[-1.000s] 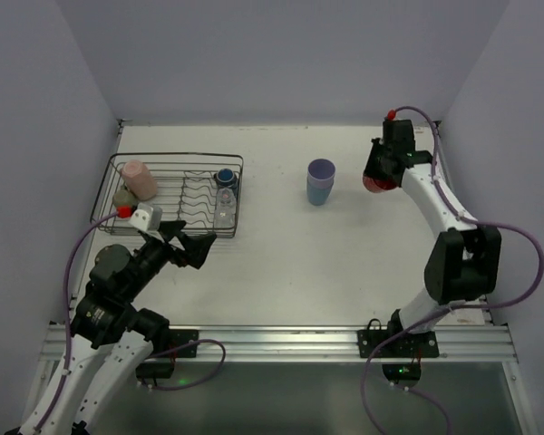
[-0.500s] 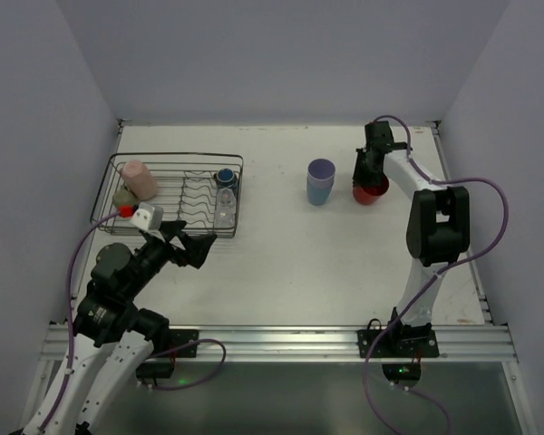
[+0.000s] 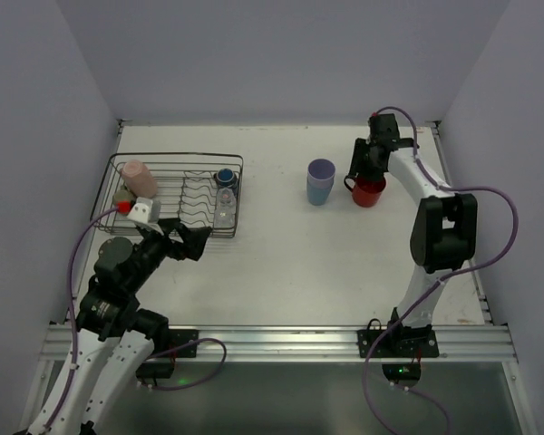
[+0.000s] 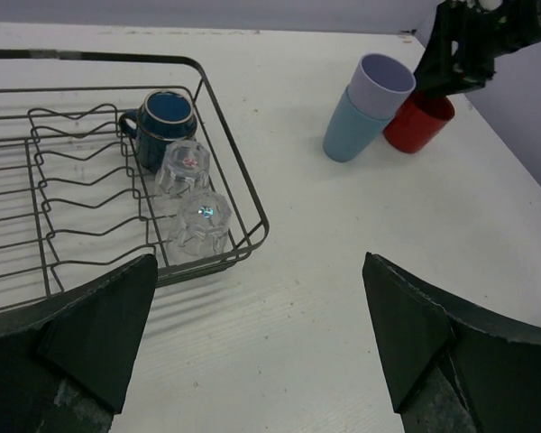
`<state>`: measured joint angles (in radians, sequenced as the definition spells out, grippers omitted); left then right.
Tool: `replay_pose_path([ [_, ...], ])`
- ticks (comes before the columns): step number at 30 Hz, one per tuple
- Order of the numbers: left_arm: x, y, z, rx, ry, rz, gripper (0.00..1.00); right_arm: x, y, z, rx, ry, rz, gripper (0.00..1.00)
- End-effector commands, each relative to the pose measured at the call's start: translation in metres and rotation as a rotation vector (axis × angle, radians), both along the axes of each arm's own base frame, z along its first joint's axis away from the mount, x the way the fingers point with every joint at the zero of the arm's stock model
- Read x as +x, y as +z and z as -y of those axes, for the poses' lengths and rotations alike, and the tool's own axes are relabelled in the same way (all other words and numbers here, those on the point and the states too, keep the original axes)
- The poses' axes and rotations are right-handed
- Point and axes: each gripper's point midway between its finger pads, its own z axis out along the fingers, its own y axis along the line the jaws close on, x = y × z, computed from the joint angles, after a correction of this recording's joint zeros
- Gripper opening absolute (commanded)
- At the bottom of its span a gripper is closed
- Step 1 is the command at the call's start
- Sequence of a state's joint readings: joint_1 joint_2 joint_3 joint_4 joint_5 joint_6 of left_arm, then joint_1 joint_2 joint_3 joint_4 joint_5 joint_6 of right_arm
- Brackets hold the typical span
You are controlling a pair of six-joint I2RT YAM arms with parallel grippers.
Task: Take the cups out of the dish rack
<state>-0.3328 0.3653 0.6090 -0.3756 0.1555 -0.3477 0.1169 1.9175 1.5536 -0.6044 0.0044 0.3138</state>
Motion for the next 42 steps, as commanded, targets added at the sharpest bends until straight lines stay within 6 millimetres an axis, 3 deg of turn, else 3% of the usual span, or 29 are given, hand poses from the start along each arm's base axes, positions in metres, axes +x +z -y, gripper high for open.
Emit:
replay_pose_path([
  [1, 0.012, 0.013, -0.016, 0.005, 0.1, 0.025, 1.0, -0.006, 0.078, -0.004, 0.043, 0.023, 0.174, 0.51],
  [2, 0.019, 0.009, -0.023, 0.015, 0.156, -0.002, 1.0, -0.013, 0.103, -0.005, 0.064, 0.018, 0.235, 0.52],
  [3, 0.021, 0.022, -0.024, 0.01, 0.166, 0.009, 1.0, -0.014, 0.117, -0.012, 0.105, 0.038, 0.291, 0.52],
  [4, 0.027, 0.026, -0.029, 0.021, 0.202, -0.003, 1.0, -0.028, 0.109, -0.017, 0.143, 0.037, 0.284, 0.53],
  [5, 0.038, 0.016, -0.035, 0.051, 0.255, -0.07, 1.0, -0.035, 0.116, -0.02, 0.175, 0.038, 0.321, 0.53],
  [6, 0.043, 0.038, -0.038, 0.034, 0.283, -0.046, 1.0, -0.042, 0.154, -0.024, 0.219, 0.053, 0.465, 0.53],
  [7, 0.05, 0.043, -0.04, 0.032, 0.308, -0.047, 1.0, -0.061, 0.135, -0.035, 0.297, 0.072, 0.439, 0.53],
  [12, 0.098, 0.056, -0.067, 0.074, 0.533, -0.063, 1.0, -0.113, 0.154, -0.063, 0.484, 0.178, 0.623, 0.58],
  [14, 0.119, 0.042, -0.073, 0.111, 0.582, -0.118, 1.0, -0.132, 0.15, -0.071, 0.521, 0.228, 0.65, 0.58],
  [15, 0.127, 0.047, -0.085, 0.104, 0.617, -0.116, 1.0, -0.136, 0.151, -0.073, 0.529, 0.241, 0.666, 0.58],
  [17, 0.148, 0.039, -0.093, 0.106, 0.626, -0.145, 1.0, -0.15, 0.145, -0.078, 0.557, 0.282, 0.678, 0.59],
  [18, 0.155, 0.046, -0.111, 0.103, 0.674, -0.137, 1.0, -0.153, 0.148, -0.08, 0.567, 0.301, 0.702, 0.61],
  [20, 0.171, 0.033, -0.134, 0.128, 0.75, -0.18, 1.0, -0.161, 0.146, -0.085, 0.601, 0.33, 0.706, 0.63],
  [21, 0.177, 0.033, -0.14, 0.125, 0.771, -0.184, 1.0, -0.166, 0.149, -0.09, 0.624, 0.366, 0.72, 0.69],
  [25, 0.198, -0.004, -0.157, 0.121, 0.821, -0.292, 1.0, -0.175, 0.157, -0.095, 0.666, 0.398, 0.752, 0.76],
  [26, 0.199, -0.008, -0.173, 0.108, 0.876, -0.303, 1.0, -0.177, 0.161, -0.095, 0.67, 0.406, 0.767, 0.77],
  [34, 0.22, -0.059, -0.207, 0.11, 0.989, -0.387, 1.0, -0.184, 0.161, -0.102, 0.7, 0.446, 0.75, 0.79],
  [38, 0.228, -0.073, -0.228, 0.112, 1.018, -0.395, 1.0, -0.184, 0.159, -0.105, 0.705, 0.456, 0.738, 0.8],
  [42, 0.239, -0.084, -0.234, 0.13, 0.987, -0.385, 1.0, -0.185, 0.158, -0.11, 0.71, 0.478, 0.721, 0.82],
])
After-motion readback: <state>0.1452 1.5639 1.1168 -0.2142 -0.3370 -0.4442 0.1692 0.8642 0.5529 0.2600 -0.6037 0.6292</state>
